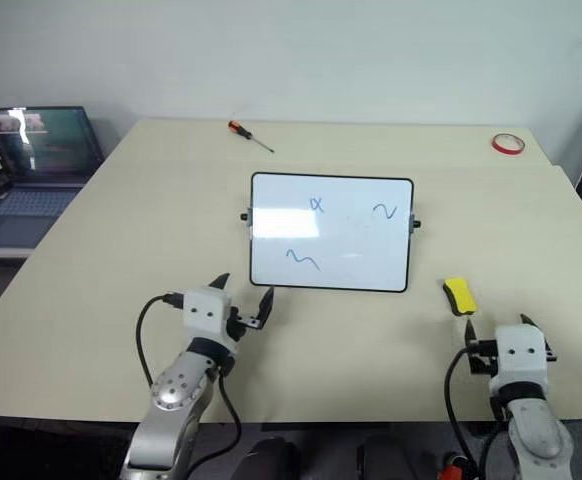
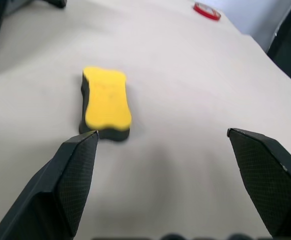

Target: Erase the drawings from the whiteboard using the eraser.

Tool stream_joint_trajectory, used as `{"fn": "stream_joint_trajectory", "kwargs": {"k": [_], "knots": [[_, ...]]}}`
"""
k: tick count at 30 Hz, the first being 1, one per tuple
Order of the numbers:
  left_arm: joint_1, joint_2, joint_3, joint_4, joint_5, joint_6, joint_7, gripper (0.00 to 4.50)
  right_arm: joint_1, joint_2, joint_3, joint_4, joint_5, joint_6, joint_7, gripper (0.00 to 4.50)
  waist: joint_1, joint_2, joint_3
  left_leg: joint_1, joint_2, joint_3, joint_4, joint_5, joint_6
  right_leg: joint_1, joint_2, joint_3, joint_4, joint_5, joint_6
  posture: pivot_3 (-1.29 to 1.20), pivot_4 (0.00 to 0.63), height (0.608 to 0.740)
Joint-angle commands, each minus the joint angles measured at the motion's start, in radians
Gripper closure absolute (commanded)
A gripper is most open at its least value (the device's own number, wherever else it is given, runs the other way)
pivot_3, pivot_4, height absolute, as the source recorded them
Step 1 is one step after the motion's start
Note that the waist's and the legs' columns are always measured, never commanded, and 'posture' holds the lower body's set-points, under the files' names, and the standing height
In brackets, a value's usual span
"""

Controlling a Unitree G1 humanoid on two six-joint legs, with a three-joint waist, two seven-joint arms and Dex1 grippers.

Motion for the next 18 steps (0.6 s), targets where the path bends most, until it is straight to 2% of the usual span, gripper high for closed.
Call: {"fn": "stream_joint_trajectory", "kwargs": {"k": [1,18], "knots": [[-0.019,0.006,-0.001,-0.038,-0.015,0.003,-0.018,0.00,0.012,0.006,-0.017,-0.082,0.008,0.003,-0.007,0.03,-0.002,0.000,0.000,0.000,0.000,0.000,0.000,0.000,0.000,0.000,0.000,0.000,0.000,0.000,0.001,0.00,0.150,0.740],[-0.119,0.011,0.006,0.117,-0.026,-0.086,-0.048,0.00,-0.009,0.063,0.002,-0.061,-0.020,-0.016,-0.067,0.03,0.000,0.000,0.000,0.000,0.000,0.000,0.000,0.000,0.000,0.000,0.000,0.000,0.000,0.000,0.000,0.00,0.150,0.740]]}}
